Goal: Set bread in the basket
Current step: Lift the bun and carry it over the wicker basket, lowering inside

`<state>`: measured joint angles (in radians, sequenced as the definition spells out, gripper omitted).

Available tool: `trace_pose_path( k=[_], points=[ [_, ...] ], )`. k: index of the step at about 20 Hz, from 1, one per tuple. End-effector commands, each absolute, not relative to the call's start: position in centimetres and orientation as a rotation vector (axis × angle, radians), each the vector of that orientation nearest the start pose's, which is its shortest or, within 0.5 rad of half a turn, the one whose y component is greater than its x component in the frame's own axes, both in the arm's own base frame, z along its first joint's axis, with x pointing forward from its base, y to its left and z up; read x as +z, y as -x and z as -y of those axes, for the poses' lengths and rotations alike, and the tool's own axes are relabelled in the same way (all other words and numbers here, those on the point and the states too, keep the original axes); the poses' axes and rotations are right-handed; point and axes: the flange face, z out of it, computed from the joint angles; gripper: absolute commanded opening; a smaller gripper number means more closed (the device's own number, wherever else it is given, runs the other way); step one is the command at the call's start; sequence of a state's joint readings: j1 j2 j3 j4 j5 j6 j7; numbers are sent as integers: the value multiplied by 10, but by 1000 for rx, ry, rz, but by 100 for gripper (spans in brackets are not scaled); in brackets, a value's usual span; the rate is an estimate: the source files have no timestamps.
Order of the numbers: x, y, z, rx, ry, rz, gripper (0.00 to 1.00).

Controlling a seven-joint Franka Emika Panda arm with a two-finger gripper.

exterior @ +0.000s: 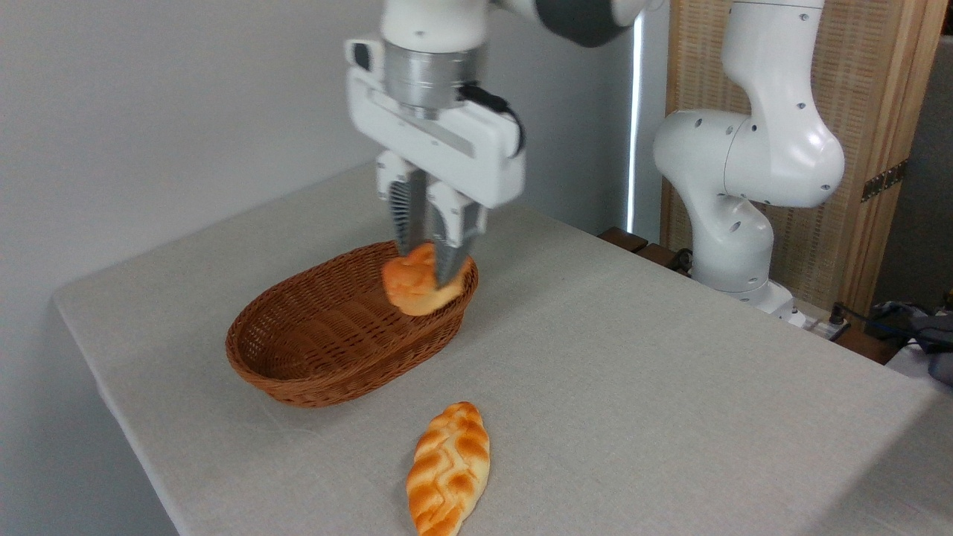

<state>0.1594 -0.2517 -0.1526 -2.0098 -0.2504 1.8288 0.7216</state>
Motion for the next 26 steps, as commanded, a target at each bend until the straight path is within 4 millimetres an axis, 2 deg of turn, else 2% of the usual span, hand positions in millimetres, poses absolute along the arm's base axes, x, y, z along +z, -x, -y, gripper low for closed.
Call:
trace_pose_path(
  k=[1, 2, 4, 7, 8, 9, 10, 11, 12, 26],
  points=[
    [547, -539, 94, -126, 3217, -990, 48],
    [539, -551, 116, -93, 3212, -1007, 48],
    [521, -576, 138, -37, 3178, -978, 48],
    [489, -593, 182, 51, 3152, -939, 48],
    [481, -600, 188, 61, 3155, -926, 48],
    [476, -607, 191, 27, 3155, -907, 52],
    [474, -611, 198, -22, 3150, -879, 64],
    [471, -615, 199, -56, 3137, -842, 86],
    [469, -616, 198, -58, 3111, -831, 100],
    [468, -611, 196, 4, 3088, -844, 100]
  ],
)
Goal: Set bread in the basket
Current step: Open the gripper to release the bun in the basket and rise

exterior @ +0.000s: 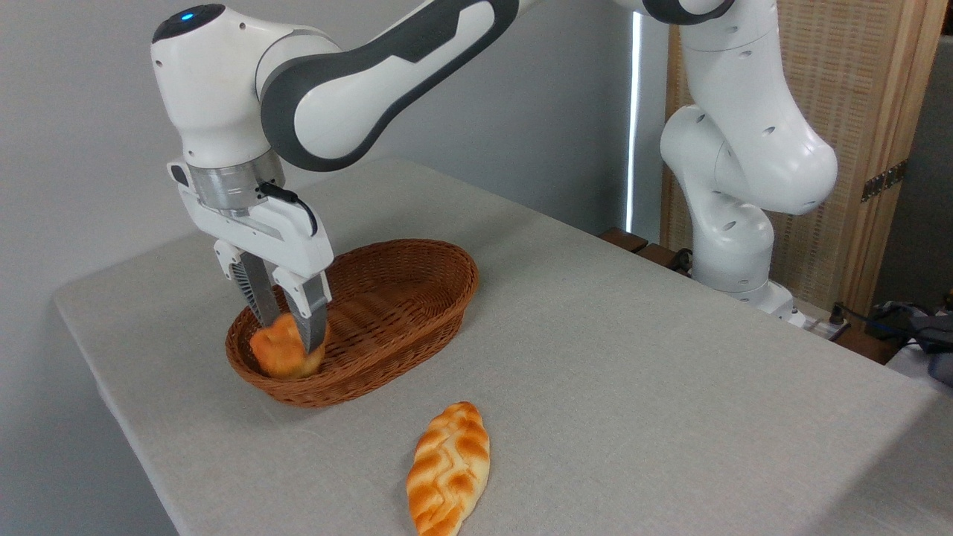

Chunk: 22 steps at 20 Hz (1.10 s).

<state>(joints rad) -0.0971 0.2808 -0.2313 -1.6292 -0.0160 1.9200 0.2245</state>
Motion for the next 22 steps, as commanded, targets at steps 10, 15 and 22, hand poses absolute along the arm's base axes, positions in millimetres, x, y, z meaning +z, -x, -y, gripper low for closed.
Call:
trace_pose_path(
  k=[10, 15, 22],
  points=[
    [527, -585, 187, 10, 3011, -1034, 100],
    [579, -569, 132, -54, 2939, -1158, 100],
    [626, -545, 38, -133, 2957, -1241, 100]
  ],
)
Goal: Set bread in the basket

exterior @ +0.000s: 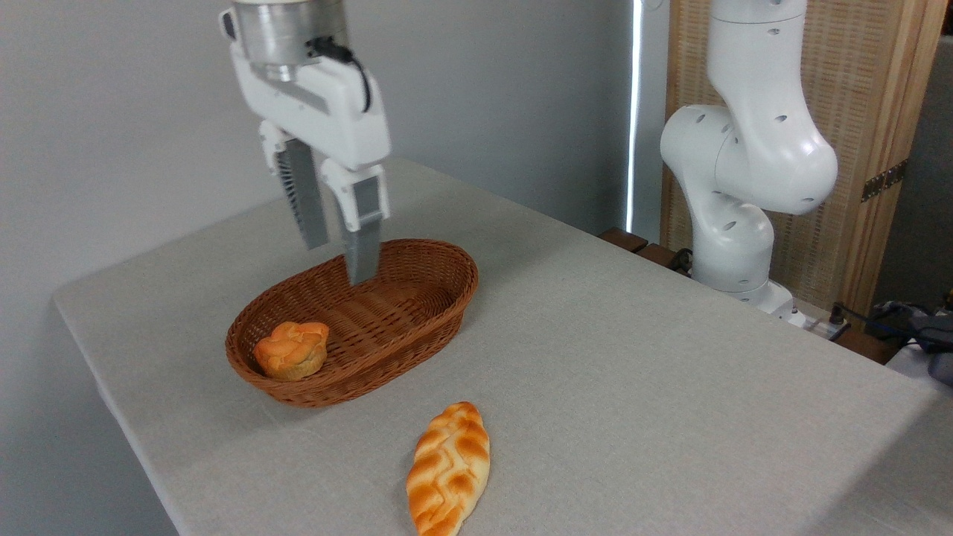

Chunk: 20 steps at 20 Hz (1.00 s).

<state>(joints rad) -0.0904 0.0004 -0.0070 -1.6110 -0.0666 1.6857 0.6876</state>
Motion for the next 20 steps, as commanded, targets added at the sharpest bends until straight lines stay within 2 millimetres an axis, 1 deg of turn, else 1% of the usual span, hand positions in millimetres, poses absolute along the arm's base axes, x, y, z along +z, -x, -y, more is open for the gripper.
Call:
trace_pose_path(
  k=[1, 2, 3, 5, 7, 9, 10, 12, 16, 20],
  points=[
    [629, -544, 24, -144, 2968, -1204, 100],
    [633, -541, 16, -154, 2974, -1181, 100],
    [635, -538, 13, -160, 2979, -1169, 100],
    [630, -532, 13, -143, 2988, -1166, 100],
    [626, -527, 18, -152, 3030, -1175, 100],
    [626, -528, 7, -187, 3091, -1134, 100],
    [626, -528, 11, -184, 3085, -1146, 100],
    [628, -527, 12, -184, 3074, -1151, 100],
    [628, -526, 8, -139, 3031, -1138, 100],
    [627, -527, 8, -119, 3029, -1131, 100]
  ],
)
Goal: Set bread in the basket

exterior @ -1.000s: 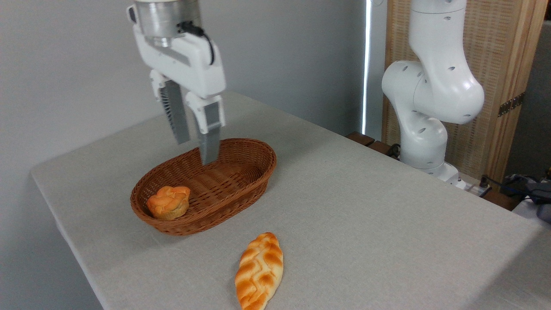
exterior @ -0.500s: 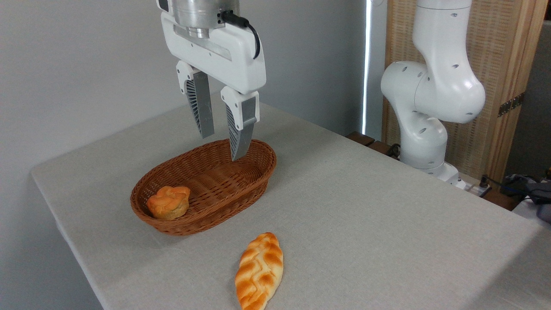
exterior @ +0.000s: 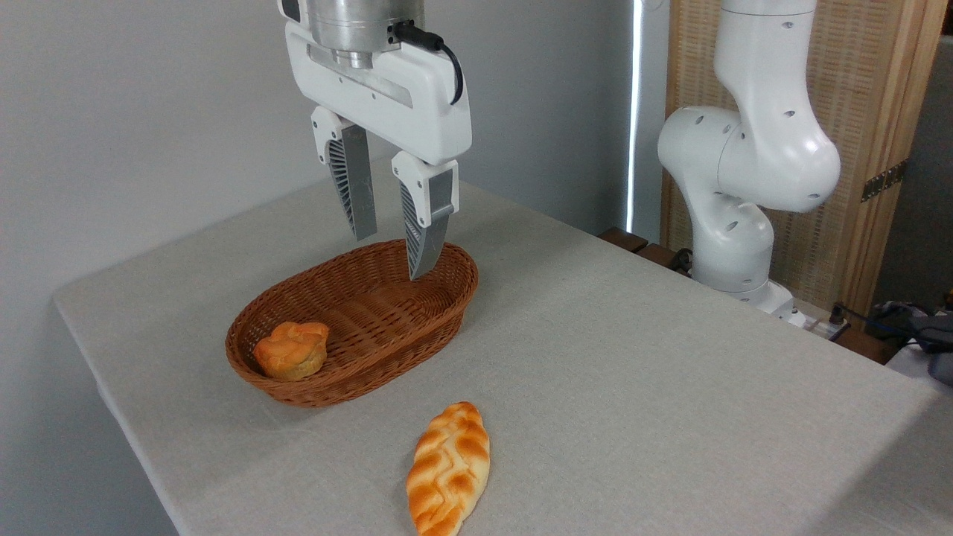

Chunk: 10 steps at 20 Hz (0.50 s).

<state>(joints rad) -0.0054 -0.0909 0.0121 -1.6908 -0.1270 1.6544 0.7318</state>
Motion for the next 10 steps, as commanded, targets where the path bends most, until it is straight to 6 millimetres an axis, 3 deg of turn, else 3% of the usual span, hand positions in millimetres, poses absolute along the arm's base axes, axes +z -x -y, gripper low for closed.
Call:
trace_pose_path(
  k=[1, 10],
  points=[
    [627, -528, 8, -121, 3028, -1131, 100],
    [629, -527, 4, -35, 2980, -1128, 100]
  ],
)
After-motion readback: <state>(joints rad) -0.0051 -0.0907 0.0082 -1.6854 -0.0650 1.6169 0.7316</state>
